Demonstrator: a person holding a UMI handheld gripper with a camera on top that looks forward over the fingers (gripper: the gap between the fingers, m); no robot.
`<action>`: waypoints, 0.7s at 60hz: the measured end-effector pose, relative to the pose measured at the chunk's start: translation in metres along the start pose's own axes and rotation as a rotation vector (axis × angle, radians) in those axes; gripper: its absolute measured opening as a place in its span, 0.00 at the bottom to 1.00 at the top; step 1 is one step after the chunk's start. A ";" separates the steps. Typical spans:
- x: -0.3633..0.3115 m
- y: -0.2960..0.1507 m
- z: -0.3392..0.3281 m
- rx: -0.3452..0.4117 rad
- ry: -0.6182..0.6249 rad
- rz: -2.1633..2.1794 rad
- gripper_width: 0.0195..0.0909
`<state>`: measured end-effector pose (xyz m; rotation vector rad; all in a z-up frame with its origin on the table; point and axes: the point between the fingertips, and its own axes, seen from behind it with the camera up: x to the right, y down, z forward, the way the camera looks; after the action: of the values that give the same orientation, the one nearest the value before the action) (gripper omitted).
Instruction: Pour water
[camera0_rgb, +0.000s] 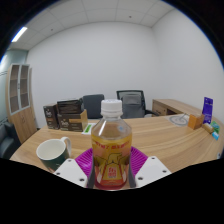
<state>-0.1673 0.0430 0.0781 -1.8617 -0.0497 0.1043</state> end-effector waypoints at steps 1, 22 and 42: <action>-0.003 0.001 0.000 -0.001 -0.009 0.005 0.40; -0.007 0.015 0.002 -0.008 0.051 -0.043 0.59; 0.007 0.019 -0.100 -0.007 0.075 -0.107 0.91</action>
<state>-0.1507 -0.0569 0.0879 -1.8641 -0.0980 -0.0395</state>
